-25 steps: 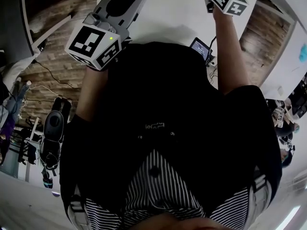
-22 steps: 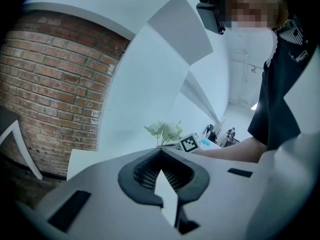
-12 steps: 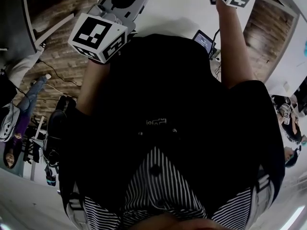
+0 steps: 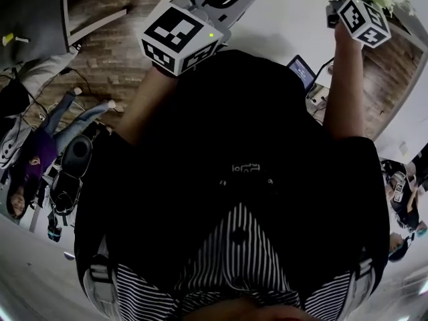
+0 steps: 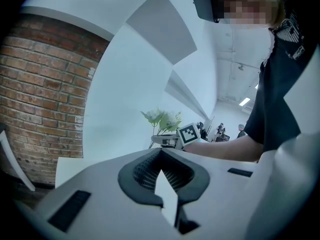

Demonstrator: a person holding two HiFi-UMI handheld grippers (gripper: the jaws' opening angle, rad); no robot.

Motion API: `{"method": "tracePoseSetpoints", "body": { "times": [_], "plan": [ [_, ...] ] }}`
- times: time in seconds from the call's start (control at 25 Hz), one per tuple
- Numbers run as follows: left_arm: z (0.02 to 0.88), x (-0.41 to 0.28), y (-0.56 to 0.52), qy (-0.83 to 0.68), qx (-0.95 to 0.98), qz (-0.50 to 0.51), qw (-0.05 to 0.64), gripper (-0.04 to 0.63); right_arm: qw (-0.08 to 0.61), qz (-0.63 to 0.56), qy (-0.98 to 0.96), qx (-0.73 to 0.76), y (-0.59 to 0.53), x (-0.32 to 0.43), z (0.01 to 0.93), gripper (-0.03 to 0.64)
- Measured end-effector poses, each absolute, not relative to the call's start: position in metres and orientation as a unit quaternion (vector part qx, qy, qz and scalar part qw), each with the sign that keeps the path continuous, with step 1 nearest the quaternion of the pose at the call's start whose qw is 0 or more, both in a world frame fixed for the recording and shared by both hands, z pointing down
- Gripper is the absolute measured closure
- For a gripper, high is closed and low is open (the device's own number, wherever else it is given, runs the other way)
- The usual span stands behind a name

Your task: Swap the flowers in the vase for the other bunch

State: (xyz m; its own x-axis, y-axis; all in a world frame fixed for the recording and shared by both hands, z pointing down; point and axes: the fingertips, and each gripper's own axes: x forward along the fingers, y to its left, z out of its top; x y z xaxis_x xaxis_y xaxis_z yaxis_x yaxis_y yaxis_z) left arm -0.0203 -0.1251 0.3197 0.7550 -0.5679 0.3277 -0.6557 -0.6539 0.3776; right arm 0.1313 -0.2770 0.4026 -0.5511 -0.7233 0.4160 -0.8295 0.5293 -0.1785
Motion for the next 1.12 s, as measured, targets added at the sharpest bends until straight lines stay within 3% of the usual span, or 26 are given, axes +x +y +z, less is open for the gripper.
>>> {"method": "tracePoseSetpoints", "body": {
  "times": [0.56,1.12],
  "plan": [
    [0.305,-0.014,-0.116,-0.332,0.910,0.081,0.234,0.589,0.115,0.169,-0.885,0.419,-0.247,0.125,0.320,0.598],
    [0.289,0.013,-0.079,-0.384,0.893,0.060,0.228,0.589,0.278,0.317,-0.883,0.208,-0.144,0.081,0.401,0.598]
  ]
}}
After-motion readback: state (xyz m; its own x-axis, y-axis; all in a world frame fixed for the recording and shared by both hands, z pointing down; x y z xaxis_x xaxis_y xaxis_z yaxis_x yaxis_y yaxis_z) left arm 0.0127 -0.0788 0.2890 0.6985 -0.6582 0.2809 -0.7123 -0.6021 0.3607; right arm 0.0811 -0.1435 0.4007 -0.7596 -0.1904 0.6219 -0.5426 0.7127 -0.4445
